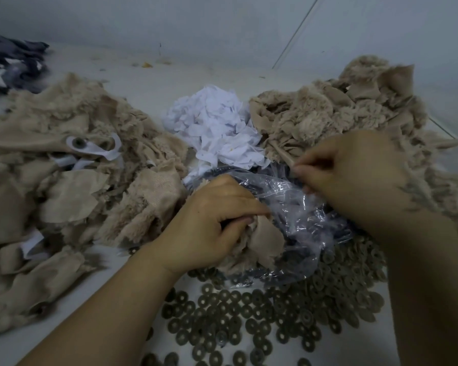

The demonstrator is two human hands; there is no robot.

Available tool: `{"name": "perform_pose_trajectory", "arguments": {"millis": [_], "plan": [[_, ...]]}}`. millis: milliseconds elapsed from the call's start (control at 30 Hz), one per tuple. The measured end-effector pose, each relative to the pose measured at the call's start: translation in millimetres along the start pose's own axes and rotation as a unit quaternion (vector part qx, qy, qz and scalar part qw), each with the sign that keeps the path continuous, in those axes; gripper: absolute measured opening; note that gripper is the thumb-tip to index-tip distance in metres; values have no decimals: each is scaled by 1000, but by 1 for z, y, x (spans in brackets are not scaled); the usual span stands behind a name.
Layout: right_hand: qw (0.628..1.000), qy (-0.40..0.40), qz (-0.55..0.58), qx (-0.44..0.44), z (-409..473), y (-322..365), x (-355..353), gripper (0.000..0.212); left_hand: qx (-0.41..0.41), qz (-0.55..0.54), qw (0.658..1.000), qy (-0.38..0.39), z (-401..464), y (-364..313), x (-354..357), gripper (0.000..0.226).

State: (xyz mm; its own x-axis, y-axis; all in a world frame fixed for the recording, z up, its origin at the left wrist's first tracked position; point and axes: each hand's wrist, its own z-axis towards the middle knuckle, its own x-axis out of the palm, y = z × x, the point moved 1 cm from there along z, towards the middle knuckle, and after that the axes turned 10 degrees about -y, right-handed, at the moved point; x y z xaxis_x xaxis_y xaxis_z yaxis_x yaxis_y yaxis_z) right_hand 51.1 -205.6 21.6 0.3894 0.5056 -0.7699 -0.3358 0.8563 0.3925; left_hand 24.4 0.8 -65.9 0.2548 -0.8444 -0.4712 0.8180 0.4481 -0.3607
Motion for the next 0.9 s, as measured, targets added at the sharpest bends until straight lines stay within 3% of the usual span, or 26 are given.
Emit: {"name": "perform_pose_trajectory", "arguments": {"millis": [133,300,500,733,900], "plan": [[990,27,75,-112,-13,21,37,8,-12,22,1000,-14,1,1,0,20],[977,7,175,-122,-13,13,52,13,-68,67,993,-66,-1,1,-2,12],[969,3,209,-131,-14,13,51,13,-104,82,985,-114,0,-6,-1,6],[968,-1,233,-88,-15,11,55,12,-75,81,985,-134,1,-6,-2,3],[961,-9,224,-164,-14,12,51,17,-174,2,972,-156,-1,-2,-2,20]]}}
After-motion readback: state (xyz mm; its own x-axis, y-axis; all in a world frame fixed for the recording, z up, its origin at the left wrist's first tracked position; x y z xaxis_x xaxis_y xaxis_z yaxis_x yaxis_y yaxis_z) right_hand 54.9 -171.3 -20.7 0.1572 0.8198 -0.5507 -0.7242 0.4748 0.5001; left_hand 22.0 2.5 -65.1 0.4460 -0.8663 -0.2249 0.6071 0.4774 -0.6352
